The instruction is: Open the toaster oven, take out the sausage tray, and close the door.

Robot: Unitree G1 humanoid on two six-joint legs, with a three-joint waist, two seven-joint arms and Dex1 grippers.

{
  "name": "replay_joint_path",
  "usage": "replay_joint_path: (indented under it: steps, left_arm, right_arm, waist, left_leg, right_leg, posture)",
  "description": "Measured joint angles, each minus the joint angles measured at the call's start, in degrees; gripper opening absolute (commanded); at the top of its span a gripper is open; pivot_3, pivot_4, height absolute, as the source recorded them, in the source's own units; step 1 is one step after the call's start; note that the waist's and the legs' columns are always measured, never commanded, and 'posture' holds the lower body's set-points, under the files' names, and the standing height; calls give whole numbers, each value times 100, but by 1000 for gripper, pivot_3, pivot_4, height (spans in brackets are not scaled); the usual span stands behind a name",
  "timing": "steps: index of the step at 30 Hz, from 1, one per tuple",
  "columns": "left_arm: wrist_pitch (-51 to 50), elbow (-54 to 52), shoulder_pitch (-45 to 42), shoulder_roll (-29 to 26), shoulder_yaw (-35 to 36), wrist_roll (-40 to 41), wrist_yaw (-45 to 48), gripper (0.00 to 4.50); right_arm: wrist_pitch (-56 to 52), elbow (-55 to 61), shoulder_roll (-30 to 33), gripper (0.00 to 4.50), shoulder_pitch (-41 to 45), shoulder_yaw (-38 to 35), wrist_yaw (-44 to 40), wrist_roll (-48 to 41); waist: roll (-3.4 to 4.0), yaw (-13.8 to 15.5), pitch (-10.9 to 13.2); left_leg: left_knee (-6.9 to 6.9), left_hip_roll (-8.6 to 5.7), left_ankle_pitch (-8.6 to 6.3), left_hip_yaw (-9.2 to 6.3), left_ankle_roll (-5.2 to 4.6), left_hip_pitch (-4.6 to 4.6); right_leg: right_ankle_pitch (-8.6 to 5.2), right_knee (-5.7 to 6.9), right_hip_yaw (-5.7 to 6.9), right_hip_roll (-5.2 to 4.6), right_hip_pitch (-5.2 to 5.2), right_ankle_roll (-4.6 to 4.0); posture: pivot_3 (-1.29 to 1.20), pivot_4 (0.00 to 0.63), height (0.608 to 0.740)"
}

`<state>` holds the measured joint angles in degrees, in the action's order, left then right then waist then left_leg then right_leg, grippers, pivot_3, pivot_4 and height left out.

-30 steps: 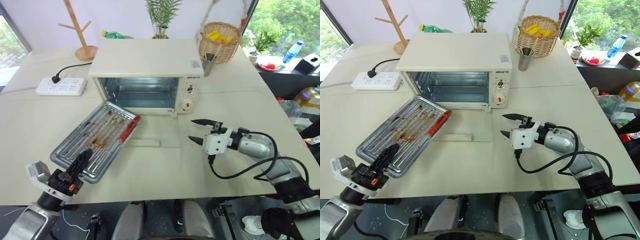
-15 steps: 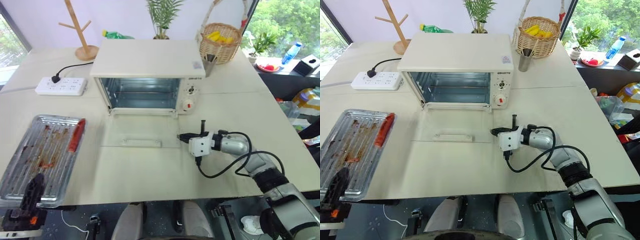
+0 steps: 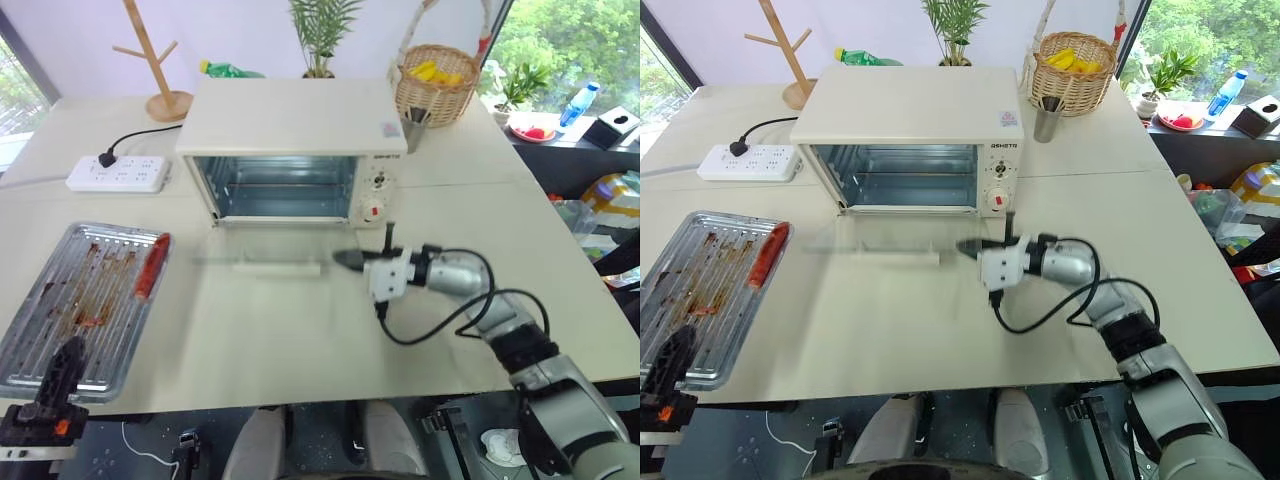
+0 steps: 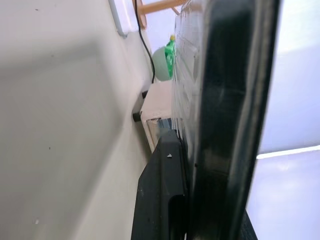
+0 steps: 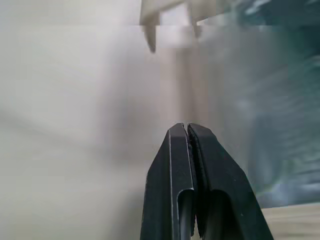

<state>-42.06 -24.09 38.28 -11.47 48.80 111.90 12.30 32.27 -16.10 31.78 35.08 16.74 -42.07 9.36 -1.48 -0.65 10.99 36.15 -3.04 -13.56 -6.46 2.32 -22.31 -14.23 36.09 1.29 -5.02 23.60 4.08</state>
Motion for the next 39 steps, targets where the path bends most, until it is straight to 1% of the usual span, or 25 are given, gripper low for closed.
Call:
replay_joint_path:
  steps: [3,6,7,9,10,12,15,16,17,18,20,23,27,30,34,37,39]
  left_arm:
    - [-55,206,-147,-157,0,1,-28,0]
    - [-149,317,-304,-272,-24,1,-128,0]
    - [-165,317,-327,-316,-43,1,-155,0]
    - [-255,317,-374,-371,-94,1,-220,0]
    - [-291,318,-382,-404,-153,1,-247,0]
    - [-441,336,-412,-631,-375,1,-304,0]
    - [-822,578,-566,-1186,-712,2,-316,0]
    - [-903,646,-612,-1293,-756,1,-313,0]
    - [-1013,759,-708,-1433,-824,2,-285,0]
    - [-1153,905,-837,-1704,-965,1,-244,0]
    - [-1388,1097,-1022,-2013,-1141,2,-167,0]
    - [-1812,1428,-1507,-2652,-1660,-21,14,0]
    - [-2211,1870,-2316,-3055,-2251,-206,300,0]
    - [-2500,2243,-3082,-3118,-2795,-582,592,0]
    - [-2820,2825,-4040,-3080,-3447,-1328,1077,0]
    - [-2962,3304,-4667,-2910,-3826,-1992,1498,0]
    - [-3017,3537,-4994,-2811,-3947,-2377,1808,0]
  right_arm:
    - [-269,303,5,81,93,-171,-135,-324]
    - [-507,800,78,81,-328,-150,-506,-712]
    - [-594,932,125,313,-506,-142,-642,-824]
    - [-853,1193,261,931,-867,-113,-969,-1091]
    - [-981,1292,309,1380,-971,-111,-1090,-1217]
    - [-1249,1611,465,2425,-1200,-139,-1343,-1514]
    - [-1825,2151,765,3907,-1567,-207,-1738,-2070]
    - [-2012,2249,814,4404,-1626,-236,-1801,-2197]
    - [-2289,2379,887,4467,-1719,-303,-1855,-2384]
    - [-2678,2535,1010,4467,-1837,-400,-1909,-2641]
    - [-3258,2736,1167,4467,-1963,-556,-1936,-2967]
    - [-4324,3198,1468,4467,-2286,-879,-1920,-3576]
    - [-5087,3651,1624,4467,-2664,-1248,-1768,-3972]
    - [-5453,3900,1654,4467,-2914,-1544,-1526,-4065]
    - [-5763,4252,1670,4467,-3317,-1898,-1255,-4123]
    - [-5924,4525,1701,4467,-3736,-2252,-1132,-4167]
    - [-6004,4634,1734,4467,-3956,-2428,-1086,-4168]
  waist:
    - [-3,24,-2]
    - [-3,40,-2]
    - [-1,39,-1]
    - [2,28,1]
    - [2,19,1]
    - [2,11,1]
    - [6,8,2]
    - [9,6,4]
    - [11,5,5]
    - [13,10,6]
    - [16,13,6]
    - [20,41,8]
    - [24,79,8]
    - [26,128,8]
    - [25,149,7]
    - [26,149,7]
    - [26,151,7]
  left_leg:
    - [-4,-2,-4,-7,-7,-2]
    - [-5,-3,-7,-8,-12,-4]
    - [-5,-3,-7,-8,-12,-4]
    - [-1,-4,-8,-5,-12,-4]
    - [0,-4,-8,-5,-12,-3]
    - [1,-1,-8,-6,-12,1]
    - [-4,3,-8,-9,-12,3]
    - [-5,3,-8,-9,-12,2]
    - [-8,3,-8,-8,-12,1]
    - [-9,3,-8,-9,-12,-1]
    - [-9,2,-8,-8,-12,-2]
    - [-9,1,-8,-7,-12,-4]
    - [-10,1,-8,-1,-12,-6]
    - [-13,-1,-8,6,-12,-8]
    - [-15,-4,-8,5,-12,-14]
    - [-16,-10,-8,8,-12,-17]
    - [-13,-11,-8,9,-12,-17]
  right_leg:
    - [-1,-3,3,2,-1,1]
    - [-2,-7,2,0,-1,3]
    - [-2,-7,2,-2,0,3]
    - [-2,-6,0,-5,0,3]
    - [-1,-5,0,-7,-1,3]
    - [-2,-2,-1,-8,-4,4]
    - [-3,0,0,-4,-2,4]
    - [-3,0,0,-4,1,4]
    - [-3,0,0,-4,3,4]
    - [-2,1,0,-4,6,3]
    - [-2,1,0,-6,7,3]
    - [-2,1,0,-10,8,3]
    - [-2,0,0,-12,13,3]
    - [-1,0,0,-15,18,3]
    - [0,-1,2,-15,23,4]
    - [1,-2,2,-22,26,6]
    - [2,-1,2,-23,24,9]
  posture:
    - [0,150,740]
    - [0,150,740]
    - [0,150,740]
    - [0,150,740]
    - [0,150,740]
    - [0,150,740]
    - [0,150,740]
    - [0,150,740]
    - [0,150,740]
    - [0,150,740]
    - [0,150,740]
    - [0,150,740]
    - [0,150,740]
    - [0,150,740]
    - [0,150,740]
    - [0,150,740]
    - [0,150,740]
